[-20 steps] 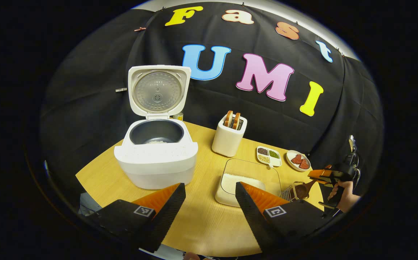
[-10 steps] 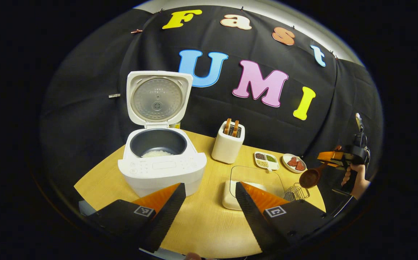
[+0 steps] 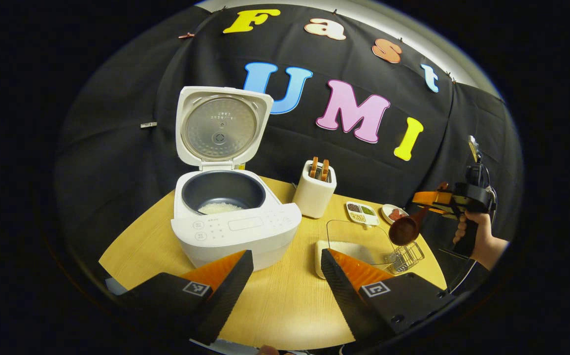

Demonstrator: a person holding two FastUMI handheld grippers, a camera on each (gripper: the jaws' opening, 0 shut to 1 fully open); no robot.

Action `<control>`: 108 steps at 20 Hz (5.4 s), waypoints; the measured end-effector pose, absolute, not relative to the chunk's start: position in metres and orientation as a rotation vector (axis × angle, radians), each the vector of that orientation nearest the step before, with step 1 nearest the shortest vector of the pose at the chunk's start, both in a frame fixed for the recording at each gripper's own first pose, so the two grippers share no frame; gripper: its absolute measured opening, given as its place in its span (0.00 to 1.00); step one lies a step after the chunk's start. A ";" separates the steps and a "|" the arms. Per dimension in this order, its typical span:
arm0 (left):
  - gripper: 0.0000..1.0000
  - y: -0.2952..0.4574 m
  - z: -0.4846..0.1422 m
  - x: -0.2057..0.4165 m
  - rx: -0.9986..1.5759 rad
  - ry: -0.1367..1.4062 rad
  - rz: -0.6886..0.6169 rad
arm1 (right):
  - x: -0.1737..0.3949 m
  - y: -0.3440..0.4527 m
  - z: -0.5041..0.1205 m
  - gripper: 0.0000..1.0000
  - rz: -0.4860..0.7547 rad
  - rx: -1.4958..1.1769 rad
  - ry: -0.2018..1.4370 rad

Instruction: Close the left gripper, press the button to open the rice cooker; take a wooden spoon from the chopstick holder with the right hand, scoop a spoonful of rice and pour it into the rice cooker, then put the wooden spoon back into the chopstick holder.

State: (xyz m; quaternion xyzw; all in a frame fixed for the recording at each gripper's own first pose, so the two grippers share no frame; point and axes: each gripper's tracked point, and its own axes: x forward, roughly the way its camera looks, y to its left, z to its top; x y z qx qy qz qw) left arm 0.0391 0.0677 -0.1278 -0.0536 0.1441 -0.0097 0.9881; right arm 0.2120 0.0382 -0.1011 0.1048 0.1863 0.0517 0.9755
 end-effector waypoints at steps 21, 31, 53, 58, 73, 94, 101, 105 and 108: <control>0.96 0.125 -0.183 0.045 -0.203 0.384 -0.105 | 0.202 0.129 -0.236 0.18 0.071 0.015 0.498; 0.96 0.123 -0.176 0.043 -0.182 0.375 -0.119 | 0.194 0.142 -0.238 0.17 -0.022 0.454 0.664; 0.96 0.099 -0.159 0.013 -0.056 0.335 -0.118 | 0.191 0.094 -0.181 0.17 -0.105 0.958 0.615; 0.96 0.098 -0.157 0.003 -0.081 0.333 -0.106 | 0.191 0.087 -0.154 0.17 -0.102 1.075 0.582; 0.96 0.128 -0.147 -0.019 -0.120 0.286 -0.029 | 0.197 0.193 -0.065 0.17 0.137 1.184 0.572; 0.96 0.222 -0.151 -0.009 -0.229 0.290 0.120 | 0.237 0.411 -0.056 0.17 0.444 0.600 0.434; 0.96 0.232 -0.153 -0.004 -0.205 0.301 0.109 | 0.241 0.444 -0.091 0.17 0.498 0.370 0.395; 0.96 0.238 -0.162 -0.004 -0.213 0.320 0.133 | 0.237 0.454 -0.106 0.17 0.544 0.251 0.375; 0.96 0.233 -0.166 -0.004 -0.240 0.325 0.138 | 0.232 0.458 -0.113 0.17 0.585 0.202 0.364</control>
